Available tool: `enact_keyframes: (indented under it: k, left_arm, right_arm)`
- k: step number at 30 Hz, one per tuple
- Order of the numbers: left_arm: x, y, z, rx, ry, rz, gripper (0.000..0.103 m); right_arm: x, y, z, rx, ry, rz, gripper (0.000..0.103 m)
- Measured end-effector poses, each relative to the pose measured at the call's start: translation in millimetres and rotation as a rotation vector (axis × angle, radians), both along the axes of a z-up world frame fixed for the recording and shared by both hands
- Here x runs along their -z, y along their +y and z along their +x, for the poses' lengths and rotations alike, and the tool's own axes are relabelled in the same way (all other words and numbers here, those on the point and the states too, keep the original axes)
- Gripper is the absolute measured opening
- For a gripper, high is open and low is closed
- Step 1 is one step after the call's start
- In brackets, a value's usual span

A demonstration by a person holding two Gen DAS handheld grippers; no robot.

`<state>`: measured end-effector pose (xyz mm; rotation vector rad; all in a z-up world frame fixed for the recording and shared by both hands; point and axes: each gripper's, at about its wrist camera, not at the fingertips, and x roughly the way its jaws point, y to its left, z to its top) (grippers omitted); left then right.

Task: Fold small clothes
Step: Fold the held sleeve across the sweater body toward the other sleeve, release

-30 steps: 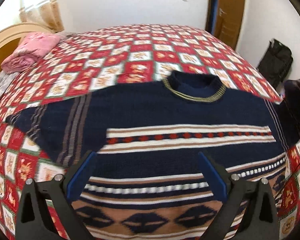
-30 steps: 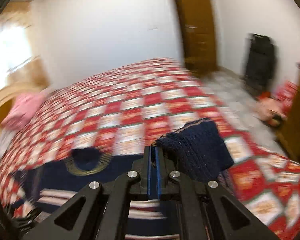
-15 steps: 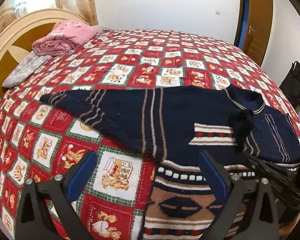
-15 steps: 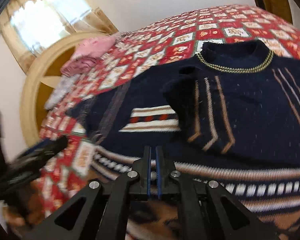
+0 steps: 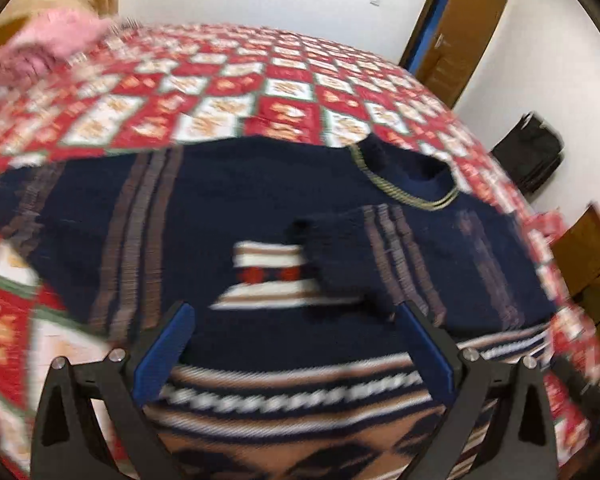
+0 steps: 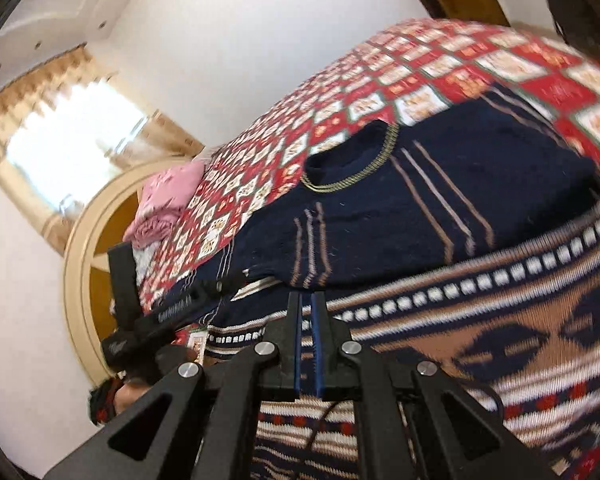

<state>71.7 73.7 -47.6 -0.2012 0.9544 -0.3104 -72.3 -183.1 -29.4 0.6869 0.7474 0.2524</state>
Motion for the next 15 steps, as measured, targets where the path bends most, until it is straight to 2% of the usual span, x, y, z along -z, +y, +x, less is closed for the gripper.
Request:
enact_keyframes:
  k: [1, 3, 4, 5, 7, 8, 9, 11, 12, 13, 15]
  left_arm:
    - [3, -4, 4, 0.007, 0.005, -0.032, 0.101]
    - [11, -11, 12, -0.001, 0.029, -0.048, 0.094]
    - [17, -15, 17, -0.006, 0.055, -0.055, 0.087]
    - [20, -19, 20, -0.007, 0.068, -0.060, 0.086]
    - [19, -26, 21, -0.039, 0.031, -0.043, 0.082]
    - [18, -28, 22, -0.042, 0.023, -0.057, 0.070]
    - [18, -31, 24, -0.021, 0.032, -0.105, 0.060]
    - [23, -30, 30, 0.037, 0.063, -0.225, 0.018]
    - [29, -29, 33, 0.058, 0.093, -0.316, 0.014]
    - [32, -28, 34, 0.052, 0.105, -0.347, 0.015]
    - [37, -28, 38, 0.033, 0.118, -0.338, 0.011]
  right_arm:
    - [3, -2, 0, 0.000, 0.007, 0.010, 0.005]
    - [6, -3, 0, 0.011, 0.005, 0.006, 0.005]
    - [5, -4, -2, 0.027, -0.005, -0.020, 0.005]
    - [5, -4, -2, 0.042, -0.011, -0.042, 0.005]
    - [2, -9, -3, 0.087, -0.022, -0.096, 0.005]
    - [2, -11, -3, 0.099, -0.024, -0.108, 0.005]
    - [2, -14, -4, 0.114, -0.026, -0.117, 0.005]
    - [1, -25, -6, 0.156, -0.032, -0.131, 0.005]
    - [0, -31, -7, 0.178, -0.036, -0.137, 0.005]
    - [-1, -40, -11, 0.211, -0.037, -0.142, 0.005]
    - [-3, -61, -16, 0.291, -0.027, -0.137, 0.005]
